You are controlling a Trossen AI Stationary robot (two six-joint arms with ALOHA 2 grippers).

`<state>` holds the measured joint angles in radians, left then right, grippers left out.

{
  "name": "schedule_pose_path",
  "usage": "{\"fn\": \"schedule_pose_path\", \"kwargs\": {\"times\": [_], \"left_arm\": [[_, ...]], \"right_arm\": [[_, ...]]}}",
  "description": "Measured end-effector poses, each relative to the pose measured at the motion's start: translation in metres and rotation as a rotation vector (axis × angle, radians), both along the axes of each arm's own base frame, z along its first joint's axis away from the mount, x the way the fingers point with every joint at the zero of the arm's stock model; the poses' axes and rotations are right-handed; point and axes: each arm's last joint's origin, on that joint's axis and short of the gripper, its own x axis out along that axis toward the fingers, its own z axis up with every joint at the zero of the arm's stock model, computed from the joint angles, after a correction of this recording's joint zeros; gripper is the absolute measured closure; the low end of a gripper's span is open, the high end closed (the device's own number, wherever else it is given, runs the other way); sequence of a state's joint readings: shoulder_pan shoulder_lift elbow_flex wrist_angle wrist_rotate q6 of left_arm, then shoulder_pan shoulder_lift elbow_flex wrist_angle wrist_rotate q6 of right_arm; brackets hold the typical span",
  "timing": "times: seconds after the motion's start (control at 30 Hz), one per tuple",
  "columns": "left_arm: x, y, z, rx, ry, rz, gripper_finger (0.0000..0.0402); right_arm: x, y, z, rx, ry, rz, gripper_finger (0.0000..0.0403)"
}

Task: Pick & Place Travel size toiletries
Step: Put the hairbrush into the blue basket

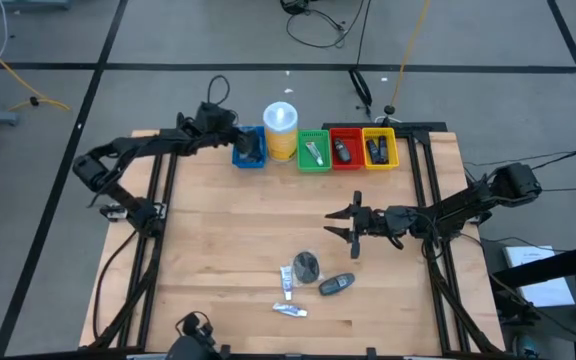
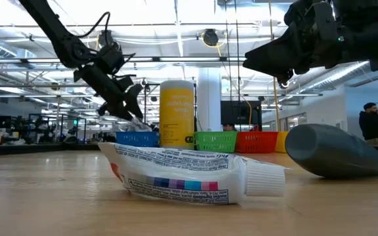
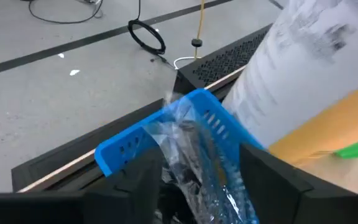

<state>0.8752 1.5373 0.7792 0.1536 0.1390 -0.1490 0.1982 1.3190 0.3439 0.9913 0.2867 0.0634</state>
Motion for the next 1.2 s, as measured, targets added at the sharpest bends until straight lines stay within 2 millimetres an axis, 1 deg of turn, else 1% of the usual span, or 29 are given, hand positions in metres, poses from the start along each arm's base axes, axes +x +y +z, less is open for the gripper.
{"fn": "schedule_pose_path", "kwargs": {"times": [0.1,0.13,0.2,0.27,0.33,0.47,0.5,0.53,0.67,0.77,0.9,1.0,1.1,1.2], "left_arm": [[-0.002,-0.003,0.012,0.026,-0.029,0.003,0.0177],[-0.002,-0.004,0.014,0.031,-0.034,0.0,0.018],[0.0,-0.007,0.015,0.031,-0.038,-0.009,0.0198],[0.004,-0.01,0.015,0.033,-0.042,-0.02,0.0231],[0.009,-0.012,0.012,0.054,-0.011,-0.011,0.0274],[0.015,-0.012,-0.004,0.071,0.101,0.027,0.0367],[0.016,-0.012,-0.008,0.072,0.121,0.034,0.0384],[0.017,-0.011,-0.014,0.069,0.143,0.044,0.0392],[0.022,-0.005,-0.032,0.082,0.196,0.079,0.0381],[0.024,-0.002,-0.045,0.069,0.22,0.074,0.0384],[0.025,-0.002,-0.048,0.067,0.224,0.072,0.0399],[0.025,-0.004,-0.045,0.063,0.218,0.07,0.0388],[0.026,-0.009,-0.029,0.09,0.184,0.041,0.0376],[0.025,-0.019,-0.011,0.114,0.169,0.003,0.0366]], "right_arm": [[0.0,0.0,0.0,-0.004,0.0,0.0,0.0261],[0.0,0.0,0.0,-0.004,0.0,0.0,0.0261],[0.0,-0.001,0.0,-0.004,0.0,-0.002,0.0261],[0.0,-0.002,0.0,-0.004,0.0,-0.01,0.0261],[0.001,-0.004,0.0,-0.004,0.0,-0.017,0.0261],[0.001,-0.005,0.0,0.002,0.0,-0.021,0.0261],[0.001,-0.005,0.0,0.002,0.0,-0.021,0.0261],[0.001,-0.005,0.0,0.002,0.001,-0.021,0.0261],[0.001,-0.005,0.0,0.003,0.001,-0.021,0.0261],[0.001,-0.005,0.0,0.003,0.001,-0.021,0.0261],[0.001,-0.005,0.0,0.003,0.001,-0.021,0.0261],[0.001,-0.005,0.0,0.003,0.001,-0.021,0.0261],[0.001,-0.005,0.0,0.001,0.001,-0.021,0.0261],[0.001,-0.005,-0.001,-0.001,0.007,-0.021,0.0261]]}}
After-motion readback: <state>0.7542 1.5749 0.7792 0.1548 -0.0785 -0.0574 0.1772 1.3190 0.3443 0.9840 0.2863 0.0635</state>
